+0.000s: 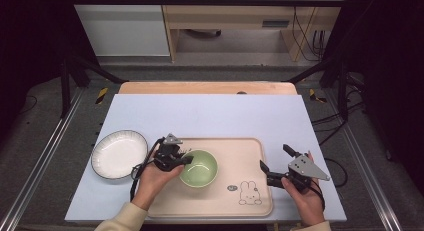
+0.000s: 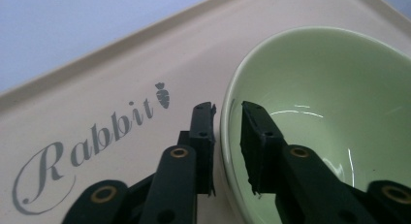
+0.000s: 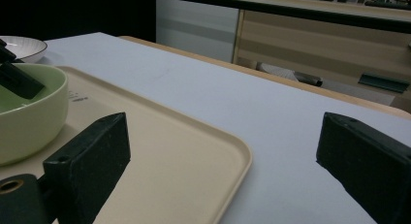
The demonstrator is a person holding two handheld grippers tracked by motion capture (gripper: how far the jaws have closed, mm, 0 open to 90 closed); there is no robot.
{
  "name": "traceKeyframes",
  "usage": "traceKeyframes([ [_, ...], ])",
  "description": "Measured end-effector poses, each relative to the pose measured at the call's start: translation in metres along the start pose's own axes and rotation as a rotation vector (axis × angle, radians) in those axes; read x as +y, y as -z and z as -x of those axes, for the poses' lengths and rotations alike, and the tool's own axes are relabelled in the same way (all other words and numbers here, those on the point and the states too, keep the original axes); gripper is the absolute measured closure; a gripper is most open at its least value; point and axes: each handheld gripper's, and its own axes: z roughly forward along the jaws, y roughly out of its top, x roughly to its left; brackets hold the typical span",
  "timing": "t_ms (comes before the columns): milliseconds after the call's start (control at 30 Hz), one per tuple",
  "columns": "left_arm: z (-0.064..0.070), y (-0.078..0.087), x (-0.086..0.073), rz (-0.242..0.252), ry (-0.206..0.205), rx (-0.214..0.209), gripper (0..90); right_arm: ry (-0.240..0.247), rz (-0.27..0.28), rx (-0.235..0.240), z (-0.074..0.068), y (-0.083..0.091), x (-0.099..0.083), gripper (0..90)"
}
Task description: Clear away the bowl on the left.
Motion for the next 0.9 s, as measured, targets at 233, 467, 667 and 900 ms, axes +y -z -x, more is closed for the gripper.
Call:
traceKeyframes([
  [233, 0.001, 0.005, 0.002, 0.017, -0.019, 0.006, 67.6, 0.009, -0.008, -0.004, -0.001, 0.001, -0.001, 5.2],
  [467, 0.006, 0.002, 0.002, -0.004, -0.071, 0.043, 57.5, 0.006, -0.005, -0.002, 0.0, 0.0, -0.001, 5.2],
  [667, 0.014, 0.004, 0.006, -0.013, -0.101, 0.066, 41.1, 0.015, -0.004, -0.001, -0.001, 0.001, 0.0, 5.2],
  [900, 0.018, 0.008, 0.01, -0.008, -0.12, 0.063, 23.4, 0.015, -0.01, -0.002, -0.002, 0.0, 0.0, 5.1],
])
